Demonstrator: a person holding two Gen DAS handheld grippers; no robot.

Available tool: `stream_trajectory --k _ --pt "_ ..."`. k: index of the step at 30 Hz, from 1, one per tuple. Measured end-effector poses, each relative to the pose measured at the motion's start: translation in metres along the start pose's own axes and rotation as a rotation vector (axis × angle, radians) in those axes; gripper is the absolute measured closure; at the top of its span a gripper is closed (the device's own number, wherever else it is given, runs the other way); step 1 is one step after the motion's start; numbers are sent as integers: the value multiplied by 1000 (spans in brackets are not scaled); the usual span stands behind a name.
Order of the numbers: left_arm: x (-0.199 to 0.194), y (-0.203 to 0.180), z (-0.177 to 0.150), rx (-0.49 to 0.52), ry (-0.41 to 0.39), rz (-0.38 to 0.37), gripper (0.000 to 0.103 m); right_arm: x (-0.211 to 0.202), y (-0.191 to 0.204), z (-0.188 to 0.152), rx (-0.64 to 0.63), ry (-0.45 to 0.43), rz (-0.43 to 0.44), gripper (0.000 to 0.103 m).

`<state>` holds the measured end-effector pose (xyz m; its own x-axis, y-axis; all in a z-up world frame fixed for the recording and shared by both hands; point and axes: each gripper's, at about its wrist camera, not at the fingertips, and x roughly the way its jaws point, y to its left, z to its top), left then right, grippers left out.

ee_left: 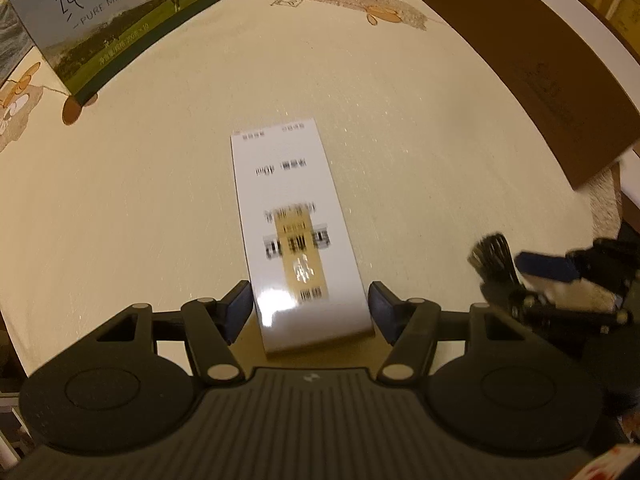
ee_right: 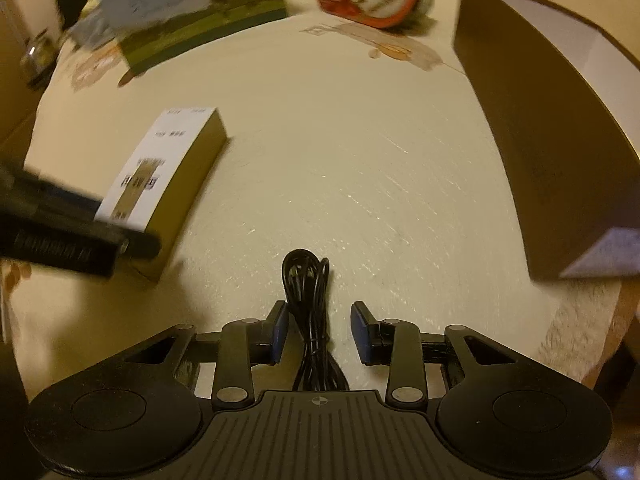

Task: Organize rigid objects
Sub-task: 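Grasp the white-and-gold box with the left tool while the right tool grasps the black cable, then carry the white-and-gold box and black cable with both tools over the shoebox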

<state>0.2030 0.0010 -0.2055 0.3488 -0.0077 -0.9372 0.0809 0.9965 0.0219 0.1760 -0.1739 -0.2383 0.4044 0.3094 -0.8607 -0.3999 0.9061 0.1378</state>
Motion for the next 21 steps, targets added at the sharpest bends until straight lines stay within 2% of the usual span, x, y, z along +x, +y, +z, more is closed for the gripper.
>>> stream_trajectory --k 4,6,7,9,16,21 --pt "10 3 14 0 -2 15 43 4 1 -2 -15 -3 -2 73" --pt "13 4 17 -2 -6 25 44 5 0 -2 1 -7 -4 80" --pt "15 4 20 -6 -8 27 44 5 -2 -1 12 -9 -12 87" --pt "16 4 23 -5 -15 30 44 2 -10 2 64 -11 -24 87" --pt "27 -1 34 27 -26 49 46 1 -25 15 114 -25 -76 87" --pt "28 -8 35 61 -38 67 47 4 -29 18 127 -12 -74 87"
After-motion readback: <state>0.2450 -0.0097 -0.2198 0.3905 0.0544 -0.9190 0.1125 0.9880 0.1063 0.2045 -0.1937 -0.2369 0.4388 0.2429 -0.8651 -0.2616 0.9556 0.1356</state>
